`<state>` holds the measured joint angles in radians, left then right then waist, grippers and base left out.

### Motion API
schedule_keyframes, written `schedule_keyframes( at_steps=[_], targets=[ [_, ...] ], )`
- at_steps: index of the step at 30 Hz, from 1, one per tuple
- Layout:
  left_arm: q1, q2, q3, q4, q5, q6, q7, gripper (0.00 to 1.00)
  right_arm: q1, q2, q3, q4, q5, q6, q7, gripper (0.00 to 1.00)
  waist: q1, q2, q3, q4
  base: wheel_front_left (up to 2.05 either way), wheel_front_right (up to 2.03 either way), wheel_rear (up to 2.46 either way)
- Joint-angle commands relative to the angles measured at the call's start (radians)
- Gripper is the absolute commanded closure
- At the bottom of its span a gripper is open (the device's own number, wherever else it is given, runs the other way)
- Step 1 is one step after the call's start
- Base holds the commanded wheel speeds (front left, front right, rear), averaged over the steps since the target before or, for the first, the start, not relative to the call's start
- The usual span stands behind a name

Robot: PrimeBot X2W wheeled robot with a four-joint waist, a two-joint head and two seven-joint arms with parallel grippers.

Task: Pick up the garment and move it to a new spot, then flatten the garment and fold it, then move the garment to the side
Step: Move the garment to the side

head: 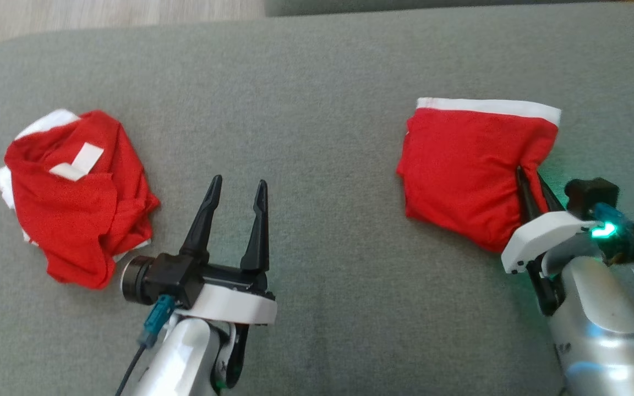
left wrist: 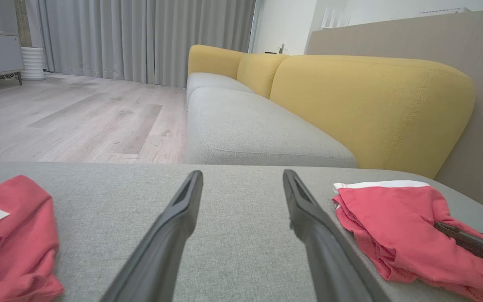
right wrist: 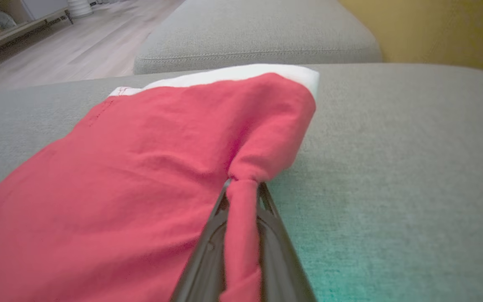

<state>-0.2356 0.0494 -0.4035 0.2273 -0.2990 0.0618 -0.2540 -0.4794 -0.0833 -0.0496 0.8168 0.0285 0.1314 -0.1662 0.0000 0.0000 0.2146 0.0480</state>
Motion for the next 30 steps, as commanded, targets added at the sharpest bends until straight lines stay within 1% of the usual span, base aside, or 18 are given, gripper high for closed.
schedule_keyframes(
  at_steps=[1, 4, 7, 10, 12, 16, 19, 21, 24, 25, 27, 30],
  targets=[
    [-0.002, 0.001, 0.036, -0.028, -0.004, 0.004, -0.008, 0.0, -0.025, -0.026, 0.05, -0.041, -0.021, -0.001, -0.002, 1.0, 0.0, 0.0, -0.022, -0.013, 0.0, 0.0, 0.0],
    [0.008, 0.001, 0.033, -0.03, -0.01, 0.004, -0.008, 0.0, -0.024, -0.099, 0.139, -0.066, -0.044, -0.001, 0.041, 1.0, 0.0, 0.0, -0.04, -0.019, 0.0, 0.0, 0.0],
    [0.01, 0.001, 0.034, -0.035, -0.014, 0.005, -0.008, 0.0, -0.026, -0.207, 0.243, -0.096, -0.025, -0.001, 0.098, 1.0, 0.0, 0.0, -0.043, -0.02, 0.0, 0.0, 0.0],
    [0.008, 0.001, 0.036, -0.042, -0.013, 0.005, -0.008, 0.0, -0.031, -0.341, 0.357, -0.13, 0.03, -0.001, 0.155, 1.0, 0.0, 0.0, -0.033, -0.016, 0.0, 0.0, 0.0],
    [0.006, 0.001, 0.039, -0.046, -0.01, 0.004, -0.008, 0.0, -0.037, -0.46, 0.452, -0.156, 0.035, -0.001, 0.183, 1.0, 0.0, 0.0, -0.022, -0.01, 0.0, 0.0, 0.0],
    [-0.005, 0.001, 0.041, -0.049, -0.003, 0.0, -0.008, 0.0, -0.049, -0.639, 0.572, -0.182, 0.112, -0.001, 0.232, 1.0, 0.0, 0.0, 0.006, 0.004, 0.0, 0.0, 0.0],
    [-0.018, 0.001, 0.041, -0.05, 0.002, -0.004, -0.008, 0.0, -0.059, -0.746, 0.623, -0.185, 0.159, -0.001, 0.256, 1.0, 0.0, 0.0, 0.032, 0.016, 0.0, 0.0, 0.0],
    [-0.028, 0.001, 0.042, -0.051, 0.006, -0.006, -0.008, 0.0, -0.069, -0.801, 0.637, -0.181, 0.182, -0.001, 0.261, 1.0, 0.0, 0.0, 0.048, 0.022, 0.0, 0.0, 0.0],
    [-0.04, 0.001, 0.048, -0.054, 0.012, -0.009, -0.008, 0.0, -0.085, -0.861, 0.64, -0.18, 0.189, -0.001, 0.273, 1.0, 0.0, 0.0, 0.073, 0.028, 0.0, 0.0, 0.0],
    [-0.04, 0.001, 0.048, -0.054, 0.012, -0.009, -0.008, 0.0, -0.085, -0.861, 0.64, -0.18, 0.189, -0.001, 0.273, 1.0, 0.0, 0.0, 0.073, 0.028, 0.0, 0.0, 0.0],
    [-0.048, 0.001, 0.052, -0.056, 0.016, -0.01, -0.008, 0.0, -0.097, -0.889, 0.632, -0.174, 0.181, -0.001, 0.283, 1.0, 0.0, 0.0, 0.088, 0.03, 0.0, 0.0, 0.0],
    [-0.061, 0.001, 0.058, -0.059, 0.019, -0.012, -0.008, 0.0, -0.108, -0.911, 0.605, -0.158, 0.172, -0.001, 0.301, 1.0, 0.0, 0.0, 0.107, 0.033, 0.0, 0.0, 0.0]
  ],
)
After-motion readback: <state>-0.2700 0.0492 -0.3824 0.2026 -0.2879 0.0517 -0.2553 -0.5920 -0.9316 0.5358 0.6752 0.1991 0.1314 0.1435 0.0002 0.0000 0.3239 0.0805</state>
